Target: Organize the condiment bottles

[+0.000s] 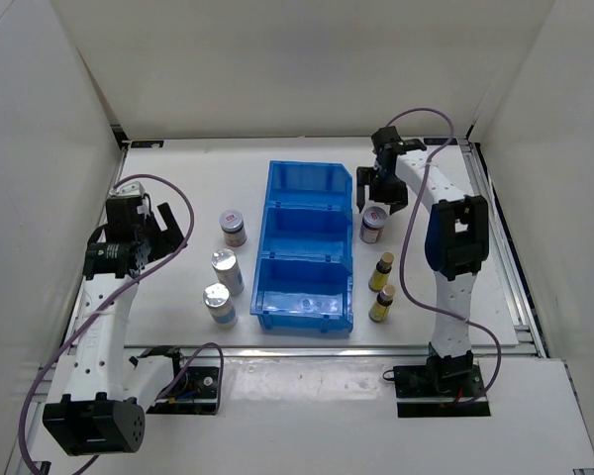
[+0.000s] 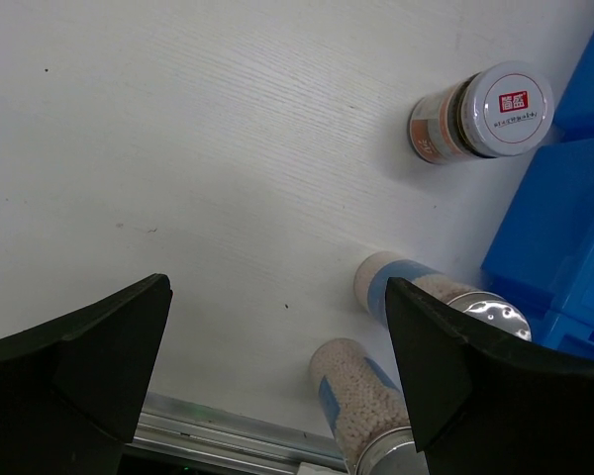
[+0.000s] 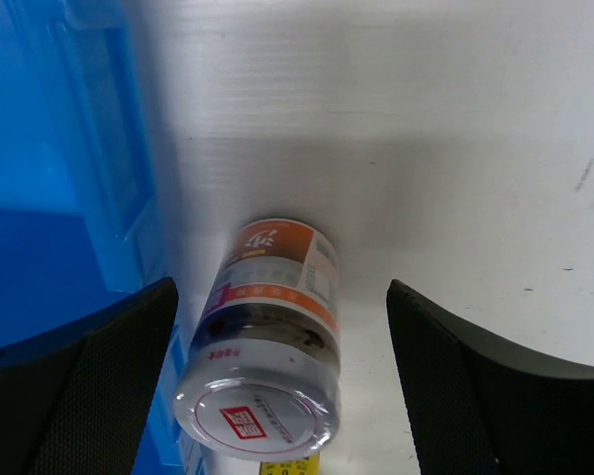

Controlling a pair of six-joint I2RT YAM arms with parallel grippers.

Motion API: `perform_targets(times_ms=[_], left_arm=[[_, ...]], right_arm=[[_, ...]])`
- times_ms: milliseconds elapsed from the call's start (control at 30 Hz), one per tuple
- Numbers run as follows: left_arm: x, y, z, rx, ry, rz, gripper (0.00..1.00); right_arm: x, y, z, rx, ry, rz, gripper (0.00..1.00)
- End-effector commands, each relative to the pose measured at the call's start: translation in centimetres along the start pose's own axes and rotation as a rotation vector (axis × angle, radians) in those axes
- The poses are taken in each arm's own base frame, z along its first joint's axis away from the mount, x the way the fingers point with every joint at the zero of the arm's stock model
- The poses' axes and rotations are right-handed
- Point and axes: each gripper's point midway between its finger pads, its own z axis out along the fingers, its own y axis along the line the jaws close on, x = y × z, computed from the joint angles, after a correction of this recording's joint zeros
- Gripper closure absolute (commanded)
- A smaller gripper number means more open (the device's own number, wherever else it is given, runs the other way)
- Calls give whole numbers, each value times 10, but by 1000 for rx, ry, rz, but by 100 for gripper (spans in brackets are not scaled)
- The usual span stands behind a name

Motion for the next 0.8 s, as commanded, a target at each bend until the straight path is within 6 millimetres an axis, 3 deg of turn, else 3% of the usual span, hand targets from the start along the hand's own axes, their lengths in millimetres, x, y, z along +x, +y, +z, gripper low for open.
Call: perform_targets(times_ms=[0, 167, 433, 500, 700, 767], left_arm=[[-10, -1, -4, 4, -41, 12, 0], [-4, -5, 1, 18, -26, 1, 0], [3, -5, 8, 14, -13, -25, 0], [3, -5, 8, 14, -13, -25, 0], [7, -6, 9, 20, -1, -33, 0], [8, -9, 9, 31, 3, -53, 0]], right_arm=[[4, 19, -2, -27, 19, -23, 11], [18, 16, 4, 7, 87, -32, 24], [51, 2, 13, 68, 194, -15, 32], [56, -1, 11, 89, 214, -8, 42], [36, -7, -4, 133, 140, -3, 73], [18, -1, -20, 115, 76, 10, 81]])
